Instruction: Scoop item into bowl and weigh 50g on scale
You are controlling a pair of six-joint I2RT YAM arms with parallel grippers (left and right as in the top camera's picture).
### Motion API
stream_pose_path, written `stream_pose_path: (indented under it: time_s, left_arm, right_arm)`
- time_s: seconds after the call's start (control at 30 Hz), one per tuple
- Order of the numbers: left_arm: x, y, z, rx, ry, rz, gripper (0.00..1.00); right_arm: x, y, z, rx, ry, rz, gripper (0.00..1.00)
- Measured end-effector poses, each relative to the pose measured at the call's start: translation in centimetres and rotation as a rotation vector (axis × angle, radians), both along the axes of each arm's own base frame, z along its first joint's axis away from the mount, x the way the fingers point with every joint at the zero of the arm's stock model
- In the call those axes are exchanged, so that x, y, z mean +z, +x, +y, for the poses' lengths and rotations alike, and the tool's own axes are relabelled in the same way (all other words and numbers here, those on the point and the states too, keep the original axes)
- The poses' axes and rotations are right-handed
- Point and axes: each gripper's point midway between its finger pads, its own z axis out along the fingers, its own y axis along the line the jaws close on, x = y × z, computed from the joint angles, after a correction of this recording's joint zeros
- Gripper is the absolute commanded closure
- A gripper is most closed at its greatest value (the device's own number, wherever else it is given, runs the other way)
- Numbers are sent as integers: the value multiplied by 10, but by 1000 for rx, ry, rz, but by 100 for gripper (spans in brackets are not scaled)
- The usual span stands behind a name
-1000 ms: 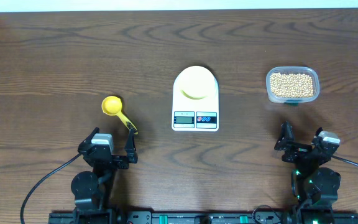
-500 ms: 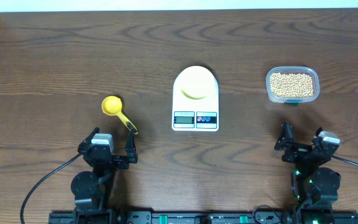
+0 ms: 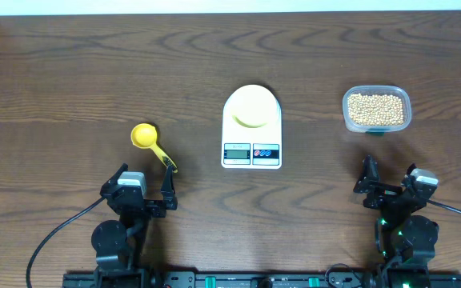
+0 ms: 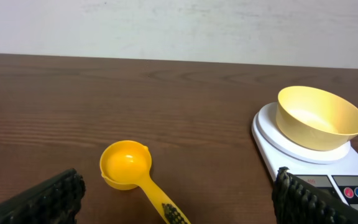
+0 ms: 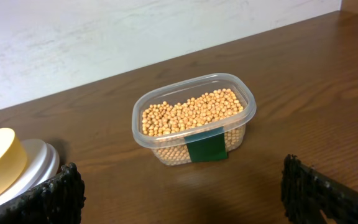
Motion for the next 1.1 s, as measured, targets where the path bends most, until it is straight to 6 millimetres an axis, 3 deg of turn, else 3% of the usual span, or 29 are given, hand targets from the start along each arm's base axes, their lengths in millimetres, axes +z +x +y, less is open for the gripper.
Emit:
stream_pose_path:
  time_s: [0.63, 0.77, 0.87, 0.97, 1.1]
  left_arm:
    - [8, 3, 1, 3, 0, -47, 2]
    - [21, 5, 0, 4, -27, -102, 2]
    - [20, 4, 0, 6, -47, -90, 2]
    - [31, 4, 1, 10, -52, -93, 2]
    - [84, 3, 2, 16, -43, -143, 2]
  right_arm:
    - [0, 0, 0, -1, 0, -1, 1]
    - [9, 1, 0, 0, -8, -35, 1]
    - [16, 1, 0, 5, -42, -51, 1]
    - [38, 0, 0, 7, -84, -87, 1]
    - [99, -5, -1, 6, -136, -170, 1]
